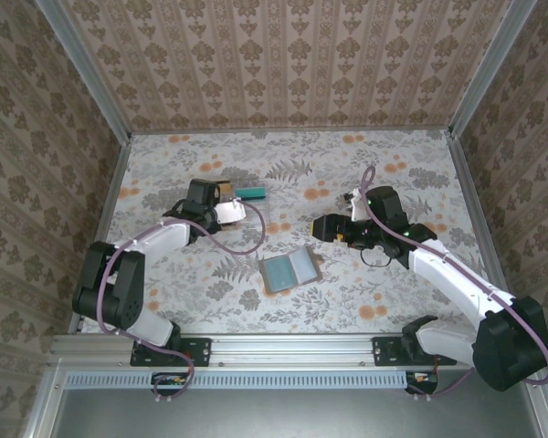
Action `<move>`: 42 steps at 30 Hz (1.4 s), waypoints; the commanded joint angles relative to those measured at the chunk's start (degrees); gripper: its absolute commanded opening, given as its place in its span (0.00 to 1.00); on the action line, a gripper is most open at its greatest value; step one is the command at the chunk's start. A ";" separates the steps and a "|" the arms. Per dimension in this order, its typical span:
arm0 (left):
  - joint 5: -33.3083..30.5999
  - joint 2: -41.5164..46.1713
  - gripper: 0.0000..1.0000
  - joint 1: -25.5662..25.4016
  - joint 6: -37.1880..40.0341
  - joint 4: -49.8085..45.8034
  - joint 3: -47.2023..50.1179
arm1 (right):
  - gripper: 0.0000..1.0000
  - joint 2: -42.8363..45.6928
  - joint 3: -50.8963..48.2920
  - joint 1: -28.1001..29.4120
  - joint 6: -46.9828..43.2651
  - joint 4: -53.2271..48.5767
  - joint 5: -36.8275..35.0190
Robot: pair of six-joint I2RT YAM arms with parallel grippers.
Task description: Take the credit cards out of the card holder
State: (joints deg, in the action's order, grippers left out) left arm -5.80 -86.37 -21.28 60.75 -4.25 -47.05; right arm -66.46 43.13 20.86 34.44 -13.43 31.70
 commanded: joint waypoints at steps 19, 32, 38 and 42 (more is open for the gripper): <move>0.97 20.62 0.49 -3.91 -69.10 -28.65 -6.55 | 0.59 -14.37 6.78 9.45 -9.56 -6.57 -13.47; 5.59 33.91 0.45 -13.96 -109.96 -17.53 12.51 | 0.34 -23.80 5.45 14.36 -9.94 -5.47 -19.84; 4.42 32.55 0.42 -20.01 -117.88 -13.36 15.85 | 0.23 -23.13 2.15 16.49 -6.02 -2.69 -18.98; 6.00 28.91 0.42 -23.30 -121.60 -8.21 17.19 | 0.18 -23.45 1.34 18.98 -3.14 -1.46 -19.31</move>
State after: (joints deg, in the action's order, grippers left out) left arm -0.32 -55.51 -42.85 -54.78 -17.45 -30.85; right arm -90.00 45.19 38.39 28.42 -16.45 13.58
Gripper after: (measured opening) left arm 0.420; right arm 0.191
